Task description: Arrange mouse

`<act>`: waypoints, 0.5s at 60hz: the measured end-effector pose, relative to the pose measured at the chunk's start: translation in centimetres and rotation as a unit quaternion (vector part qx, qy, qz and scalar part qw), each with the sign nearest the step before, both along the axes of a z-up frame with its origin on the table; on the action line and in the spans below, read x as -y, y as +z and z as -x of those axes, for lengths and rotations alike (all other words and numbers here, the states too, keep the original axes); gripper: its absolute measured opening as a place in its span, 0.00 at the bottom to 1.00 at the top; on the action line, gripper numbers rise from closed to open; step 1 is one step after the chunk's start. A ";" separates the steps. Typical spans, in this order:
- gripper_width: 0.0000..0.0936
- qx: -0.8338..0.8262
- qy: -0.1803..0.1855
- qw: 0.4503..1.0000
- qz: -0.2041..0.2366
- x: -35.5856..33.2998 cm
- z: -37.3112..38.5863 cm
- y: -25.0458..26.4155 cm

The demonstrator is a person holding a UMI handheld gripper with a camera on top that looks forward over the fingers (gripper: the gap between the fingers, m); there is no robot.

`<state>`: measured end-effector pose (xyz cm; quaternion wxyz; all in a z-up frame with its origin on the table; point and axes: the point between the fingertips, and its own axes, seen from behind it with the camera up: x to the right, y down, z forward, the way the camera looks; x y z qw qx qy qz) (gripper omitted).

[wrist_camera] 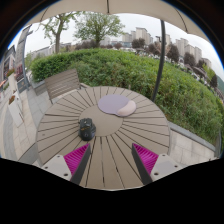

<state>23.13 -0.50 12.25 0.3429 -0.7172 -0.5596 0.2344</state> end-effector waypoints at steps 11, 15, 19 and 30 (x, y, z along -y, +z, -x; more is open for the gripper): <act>0.91 -0.012 0.045 0.999 -0.002 7.2 2.2 -0.9; 0.91 -0.017 0.049 0.999 -0.003 8.6 3.6 -1.8; 0.91 -0.019 0.050 0.999 -0.004 9.4 4.9 -2.7; 0.91 -0.024 0.047 0.998 -0.024 9.2 9.7 -6.5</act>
